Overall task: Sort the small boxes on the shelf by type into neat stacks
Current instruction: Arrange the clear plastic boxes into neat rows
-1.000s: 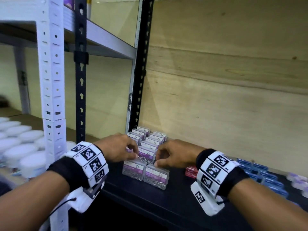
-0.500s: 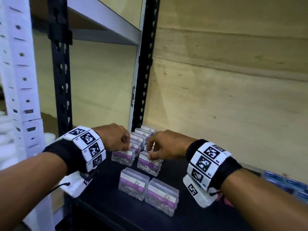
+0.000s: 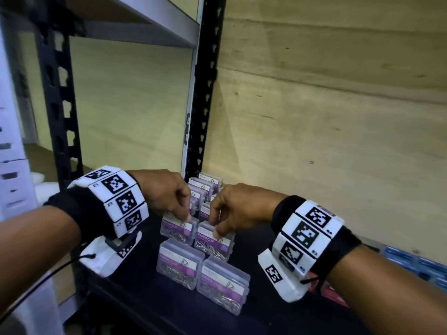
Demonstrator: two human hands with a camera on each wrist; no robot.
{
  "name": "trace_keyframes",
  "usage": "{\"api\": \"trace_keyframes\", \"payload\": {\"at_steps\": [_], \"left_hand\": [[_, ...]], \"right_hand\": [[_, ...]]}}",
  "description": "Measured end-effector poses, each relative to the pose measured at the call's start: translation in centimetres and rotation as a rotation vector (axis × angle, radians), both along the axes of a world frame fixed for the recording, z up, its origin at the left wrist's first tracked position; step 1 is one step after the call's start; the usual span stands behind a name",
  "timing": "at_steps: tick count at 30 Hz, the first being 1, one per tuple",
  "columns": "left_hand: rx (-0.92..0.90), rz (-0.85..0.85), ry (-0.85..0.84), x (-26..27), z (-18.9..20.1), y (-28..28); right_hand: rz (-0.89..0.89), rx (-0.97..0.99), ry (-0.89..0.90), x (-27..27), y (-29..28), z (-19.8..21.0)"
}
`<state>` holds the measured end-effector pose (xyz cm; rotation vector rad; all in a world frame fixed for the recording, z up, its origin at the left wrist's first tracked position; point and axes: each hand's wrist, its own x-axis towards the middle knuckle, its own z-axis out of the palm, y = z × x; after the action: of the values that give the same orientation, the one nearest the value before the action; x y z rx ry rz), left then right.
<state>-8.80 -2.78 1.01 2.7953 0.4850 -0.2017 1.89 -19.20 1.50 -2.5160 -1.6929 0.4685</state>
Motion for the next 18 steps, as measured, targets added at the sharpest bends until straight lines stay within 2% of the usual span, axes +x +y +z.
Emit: {"api": "trace_keyframes", "payload": {"at_steps": [18], "left_hand": [[-0.115,-0.047,0.122,-1.0,1.1,-4.2]], "right_hand": [[-0.006,-0.056,-0.004,-3.1,-4.6,1.0]]}}
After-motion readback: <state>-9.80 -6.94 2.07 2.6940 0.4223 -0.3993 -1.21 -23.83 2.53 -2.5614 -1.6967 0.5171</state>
